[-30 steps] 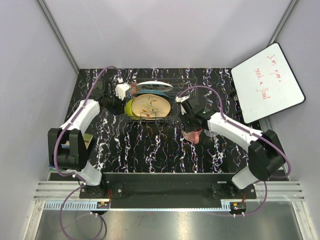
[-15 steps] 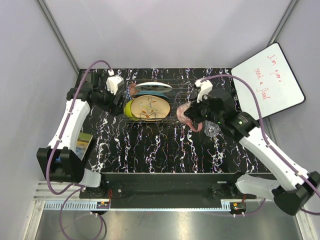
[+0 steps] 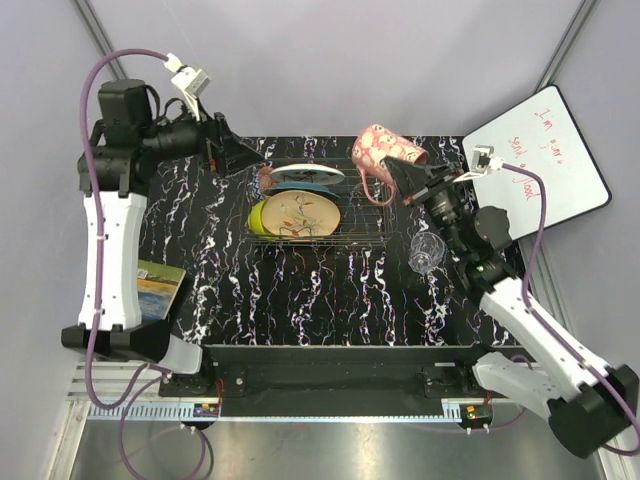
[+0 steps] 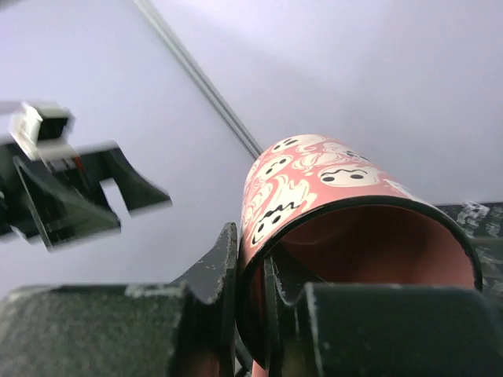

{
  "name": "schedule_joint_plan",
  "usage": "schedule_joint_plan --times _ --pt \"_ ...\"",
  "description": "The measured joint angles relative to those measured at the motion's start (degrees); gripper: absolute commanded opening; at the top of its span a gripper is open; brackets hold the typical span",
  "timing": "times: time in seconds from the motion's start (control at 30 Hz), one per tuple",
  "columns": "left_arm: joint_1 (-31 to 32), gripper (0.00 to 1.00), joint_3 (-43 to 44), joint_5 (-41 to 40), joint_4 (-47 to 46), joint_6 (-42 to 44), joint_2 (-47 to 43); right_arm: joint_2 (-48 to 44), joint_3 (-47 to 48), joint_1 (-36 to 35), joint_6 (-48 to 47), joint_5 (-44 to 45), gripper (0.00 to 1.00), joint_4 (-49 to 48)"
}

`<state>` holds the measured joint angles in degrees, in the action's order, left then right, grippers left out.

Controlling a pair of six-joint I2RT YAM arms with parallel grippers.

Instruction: Load the mixed dishes into the dish rack

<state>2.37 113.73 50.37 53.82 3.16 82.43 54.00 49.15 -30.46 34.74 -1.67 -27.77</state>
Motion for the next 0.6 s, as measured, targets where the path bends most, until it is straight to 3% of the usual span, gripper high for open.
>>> schedule_joint_plan --times 0.23,0.4,0.6 --pt "0.68 0.99 -7.69 15.19 -4.39 -11.61 6.54 18.32 -2.95 8.13 26.45 -2.78 0.00 -28.20" --pt "3.93 0.99 -10.47 16.94 -9.49 -17.35 7.76 29.03 2.69 8.22 36.13 -8.11 0.00 -32.87" --pt "10.69 0.99 -9.86 14.62 -15.23 -19.91 8.26 32.39 8.11 7.91 40.15 -12.22 0.00 -36.15"
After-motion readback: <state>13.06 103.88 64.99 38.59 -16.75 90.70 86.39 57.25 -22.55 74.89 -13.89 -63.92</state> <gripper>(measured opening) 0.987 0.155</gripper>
